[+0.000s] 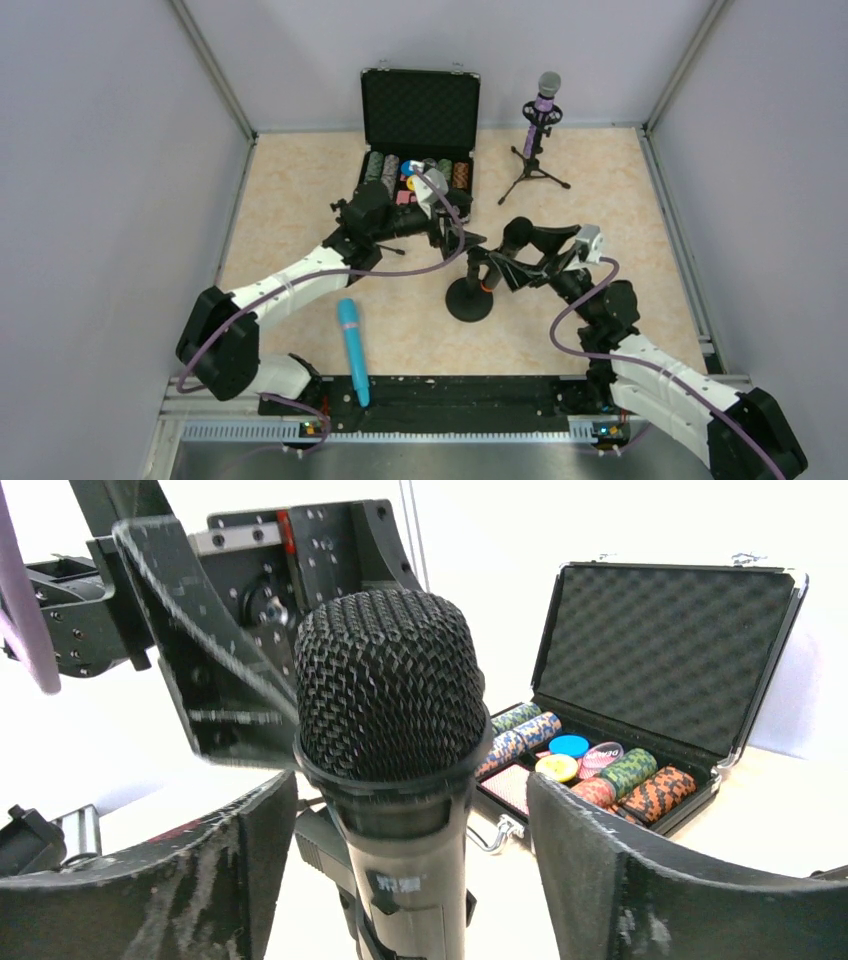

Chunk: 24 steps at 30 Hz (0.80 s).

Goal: Attach the microphones to the stand

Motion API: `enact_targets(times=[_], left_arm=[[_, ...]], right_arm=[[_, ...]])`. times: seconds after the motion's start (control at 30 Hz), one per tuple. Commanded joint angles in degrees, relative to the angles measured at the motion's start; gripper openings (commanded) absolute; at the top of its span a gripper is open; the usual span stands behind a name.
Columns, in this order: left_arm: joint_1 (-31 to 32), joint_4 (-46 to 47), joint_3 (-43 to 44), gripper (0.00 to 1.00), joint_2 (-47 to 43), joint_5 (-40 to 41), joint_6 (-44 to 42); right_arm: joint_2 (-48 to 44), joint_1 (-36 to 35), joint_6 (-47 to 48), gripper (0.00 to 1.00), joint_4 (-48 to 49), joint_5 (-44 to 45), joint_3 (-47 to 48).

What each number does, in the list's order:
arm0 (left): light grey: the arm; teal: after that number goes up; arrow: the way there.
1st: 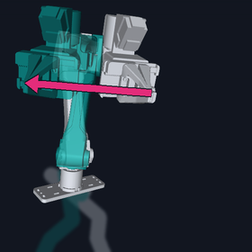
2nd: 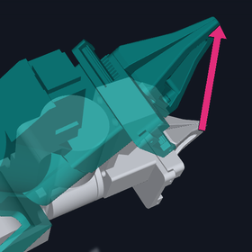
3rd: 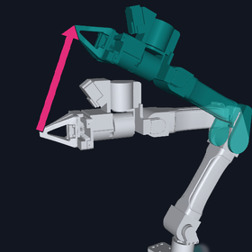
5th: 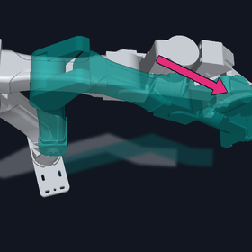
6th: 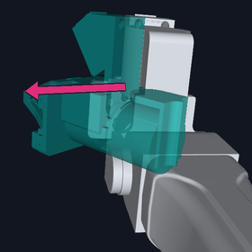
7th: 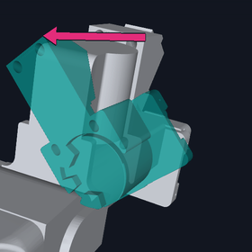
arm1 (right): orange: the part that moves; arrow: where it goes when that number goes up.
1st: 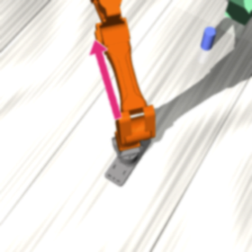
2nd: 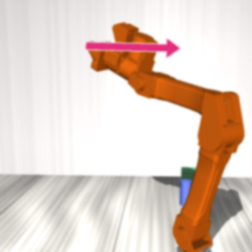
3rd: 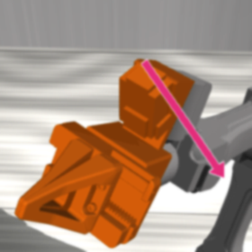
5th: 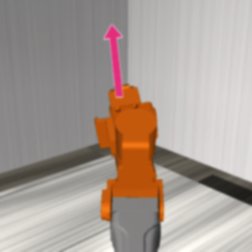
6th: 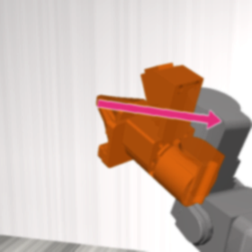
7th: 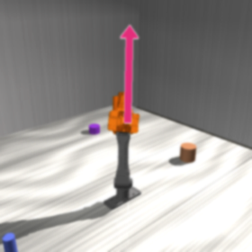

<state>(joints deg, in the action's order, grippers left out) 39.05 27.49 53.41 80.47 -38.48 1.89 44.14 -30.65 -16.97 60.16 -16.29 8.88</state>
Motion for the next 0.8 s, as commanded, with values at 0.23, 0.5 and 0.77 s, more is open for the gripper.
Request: enact_targets(times=[0.23,0.5,0.77], left_arm=[[-7.7,11.6,-7.7,0.99,-8.7,-4.2,12.4],[-9.4,11.2,-17.0,0.99,-12.0,-5.4,12.6],[-9.4,10.1,-20.0,0.99,-9.6,-9.9,11.5]], right_arm=[[-2.2,-0.6,-1.4,0.96,-0.8,0.4,-0.2],[-6.9,-0.7,-1.7,0.97,-5.4,0.8,-1.8],[-16.0,-0.6,-6.5,0.97,-13.2,1.6,-5.4]])
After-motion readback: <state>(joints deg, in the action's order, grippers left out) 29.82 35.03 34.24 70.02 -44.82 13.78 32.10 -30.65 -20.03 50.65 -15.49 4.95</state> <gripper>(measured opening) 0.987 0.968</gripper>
